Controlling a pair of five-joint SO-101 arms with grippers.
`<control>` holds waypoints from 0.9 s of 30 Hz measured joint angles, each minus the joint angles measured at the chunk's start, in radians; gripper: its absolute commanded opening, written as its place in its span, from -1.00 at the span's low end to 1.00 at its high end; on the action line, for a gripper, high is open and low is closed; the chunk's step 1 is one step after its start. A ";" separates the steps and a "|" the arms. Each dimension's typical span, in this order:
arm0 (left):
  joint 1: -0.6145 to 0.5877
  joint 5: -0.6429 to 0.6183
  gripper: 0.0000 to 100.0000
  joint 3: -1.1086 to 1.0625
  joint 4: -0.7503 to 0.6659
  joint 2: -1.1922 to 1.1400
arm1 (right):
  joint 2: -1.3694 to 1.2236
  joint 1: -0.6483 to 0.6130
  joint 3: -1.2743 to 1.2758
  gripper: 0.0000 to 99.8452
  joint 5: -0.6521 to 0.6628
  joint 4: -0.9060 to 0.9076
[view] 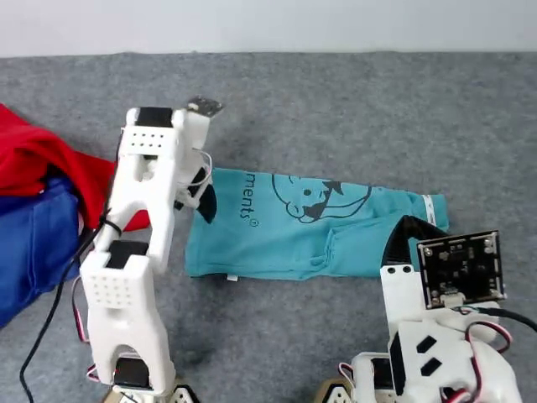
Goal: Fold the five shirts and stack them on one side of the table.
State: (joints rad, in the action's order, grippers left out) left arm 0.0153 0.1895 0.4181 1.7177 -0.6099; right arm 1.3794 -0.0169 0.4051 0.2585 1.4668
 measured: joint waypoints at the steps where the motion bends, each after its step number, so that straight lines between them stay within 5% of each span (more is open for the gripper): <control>1: 0.000 0.000 -0.52 0.000 -0.011 -0.020 | 0.000 0.000 0.000 -0.97 0.000 0.002; 11: 0.000 0.000 -0.55 0.000 -0.115 -0.150 | 0.000 0.000 0.000 -0.97 0.000 0.041; 21: 0.098 0.000 -0.97 0.000 -0.120 -0.176 | 0.000 0.000 0.000 -0.97 0.000 0.041; 27: 0.161 -0.003 -0.97 0.000 -0.118 -0.184 | 0.000 0.000 0.000 -0.97 0.000 0.041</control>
State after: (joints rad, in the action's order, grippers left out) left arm 0.1765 0.1864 0.4181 1.5996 -0.7940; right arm 1.3794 -0.0169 0.4051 0.2585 1.5083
